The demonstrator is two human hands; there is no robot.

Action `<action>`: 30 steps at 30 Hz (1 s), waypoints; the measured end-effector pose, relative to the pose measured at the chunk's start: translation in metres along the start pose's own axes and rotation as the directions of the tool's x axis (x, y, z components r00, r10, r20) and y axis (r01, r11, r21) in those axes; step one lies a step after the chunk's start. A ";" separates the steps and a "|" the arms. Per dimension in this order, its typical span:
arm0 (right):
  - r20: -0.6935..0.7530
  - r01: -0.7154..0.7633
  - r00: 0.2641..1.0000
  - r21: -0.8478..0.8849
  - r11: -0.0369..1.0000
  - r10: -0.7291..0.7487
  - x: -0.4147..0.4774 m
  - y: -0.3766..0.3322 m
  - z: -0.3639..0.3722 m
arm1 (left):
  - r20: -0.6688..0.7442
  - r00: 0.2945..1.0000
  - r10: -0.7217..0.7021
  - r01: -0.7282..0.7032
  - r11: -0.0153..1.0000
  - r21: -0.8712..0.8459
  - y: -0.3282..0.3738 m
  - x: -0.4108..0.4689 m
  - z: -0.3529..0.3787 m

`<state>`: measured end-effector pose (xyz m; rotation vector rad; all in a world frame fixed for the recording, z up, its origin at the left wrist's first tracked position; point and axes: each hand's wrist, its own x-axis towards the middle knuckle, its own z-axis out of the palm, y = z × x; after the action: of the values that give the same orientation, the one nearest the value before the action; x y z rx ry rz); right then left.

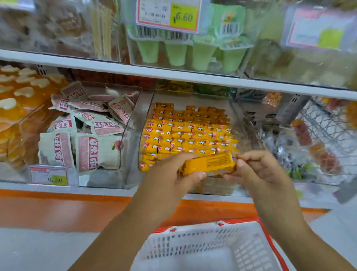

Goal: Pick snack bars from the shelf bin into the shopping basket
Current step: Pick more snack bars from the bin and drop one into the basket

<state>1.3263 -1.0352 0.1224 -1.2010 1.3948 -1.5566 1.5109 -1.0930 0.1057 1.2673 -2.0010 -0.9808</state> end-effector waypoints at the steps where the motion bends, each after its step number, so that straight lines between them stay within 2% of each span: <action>1: 0.006 -0.062 0.998 0.023 0.998 0.062 -0.006 0.000 -0.005 | 0.001 1.000 -0.005 0.005 1.000 -0.031 0.002 -0.007 0.002; 5: 0.115 -0.278 0.958 0.153 0.948 0.262 -0.021 -0.007 -0.018 | -0.001 1.000 -0.016 0.015 0.994 -0.105 0.007 -0.020 0.007; 10: 0.138 -0.264 0.962 0.246 0.933 0.236 -0.021 -0.003 -0.027 | 0.059 0.996 -0.070 0.086 0.941 -0.327 0.019 -0.020 0.007; 13: 0.140 -0.290 0.956 0.296 0.910 0.259 -0.015 -0.002 -0.033 | 0.118 0.987 -0.111 0.157 0.838 -0.523 0.024 -0.013 0.003; 15: 0.157 -0.296 0.953 0.302 0.906 0.259 -0.011 -0.006 -0.036 | 0.145 0.982 -0.123 0.189 0.724 -0.663 0.025 -0.010 0.000; 17: 0.160 -0.288 0.955 0.311 0.906 0.249 -0.008 -0.007 -0.039 | 0.142 0.983 -0.117 0.184 0.651 -0.736 0.024 -0.008 -0.001; 21: 0.150 -0.296 0.954 0.325 0.898 0.260 -0.003 -0.003 -0.043 | 0.115 0.987 -0.113 0.161 0.631 -0.759 0.022 -0.003 0.002; 26: 0.193 -0.334 0.940 0.350 0.875 0.281 0.001 -0.001 -0.047 | 0.115 0.985 -0.130 0.173 0.685 -0.708 0.021 0.002 0.005; 30: 0.245 -0.361 0.926 0.351 0.864 0.287 0.001 0.000 -0.050 | 0.059 0.983 -0.173 0.167 0.721 -0.672 0.024 0.002 0.004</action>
<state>1.2785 -1.0201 0.1230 -0.7940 1.0361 -1.3596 1.4946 -1.0866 0.1232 1.0254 -1.3044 -1.6030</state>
